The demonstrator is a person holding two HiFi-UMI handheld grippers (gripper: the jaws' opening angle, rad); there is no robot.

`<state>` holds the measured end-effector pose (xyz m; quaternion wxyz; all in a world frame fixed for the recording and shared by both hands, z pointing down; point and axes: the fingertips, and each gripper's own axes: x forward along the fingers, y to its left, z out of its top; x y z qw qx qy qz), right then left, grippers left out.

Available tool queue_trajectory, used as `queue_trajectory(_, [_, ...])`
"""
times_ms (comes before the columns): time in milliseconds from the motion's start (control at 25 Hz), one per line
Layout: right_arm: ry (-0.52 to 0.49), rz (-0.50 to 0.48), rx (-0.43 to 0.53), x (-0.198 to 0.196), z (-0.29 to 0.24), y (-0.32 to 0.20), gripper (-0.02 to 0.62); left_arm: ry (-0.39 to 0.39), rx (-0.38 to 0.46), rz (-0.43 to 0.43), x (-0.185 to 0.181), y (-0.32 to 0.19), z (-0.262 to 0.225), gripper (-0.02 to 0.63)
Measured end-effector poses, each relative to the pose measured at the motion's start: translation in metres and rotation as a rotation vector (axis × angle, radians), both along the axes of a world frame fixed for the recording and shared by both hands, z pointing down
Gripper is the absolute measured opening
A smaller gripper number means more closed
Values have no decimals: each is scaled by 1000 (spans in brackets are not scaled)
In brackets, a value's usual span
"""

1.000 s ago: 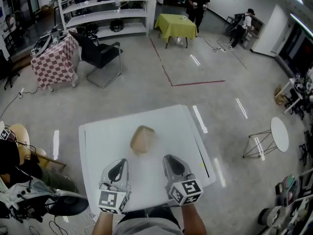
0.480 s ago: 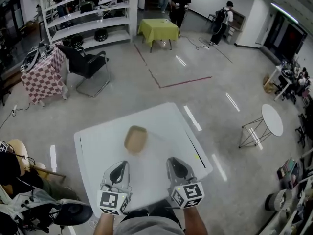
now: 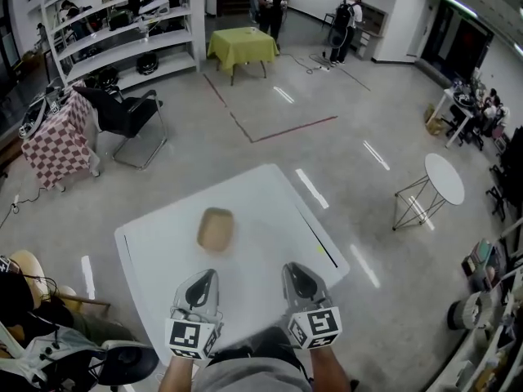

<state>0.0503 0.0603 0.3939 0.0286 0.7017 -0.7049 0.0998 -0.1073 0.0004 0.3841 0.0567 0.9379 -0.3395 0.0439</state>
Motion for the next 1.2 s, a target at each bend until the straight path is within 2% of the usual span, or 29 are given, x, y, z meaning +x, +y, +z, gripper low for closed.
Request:
queue_trajectory(440, [55, 43, -19, 5, 14, 18, 43, -27, -11, 41, 11, 12, 14, 12])
queue_trajectory(720, [56, 53, -32, 9, 21, 25, 43, -47, -48, 51, 15, 23, 26, 12])
queue_trajectory(1200, [61, 30, -68, -4, 46, 23, 43, -62, -52, 42, 11, 18, 41, 12])
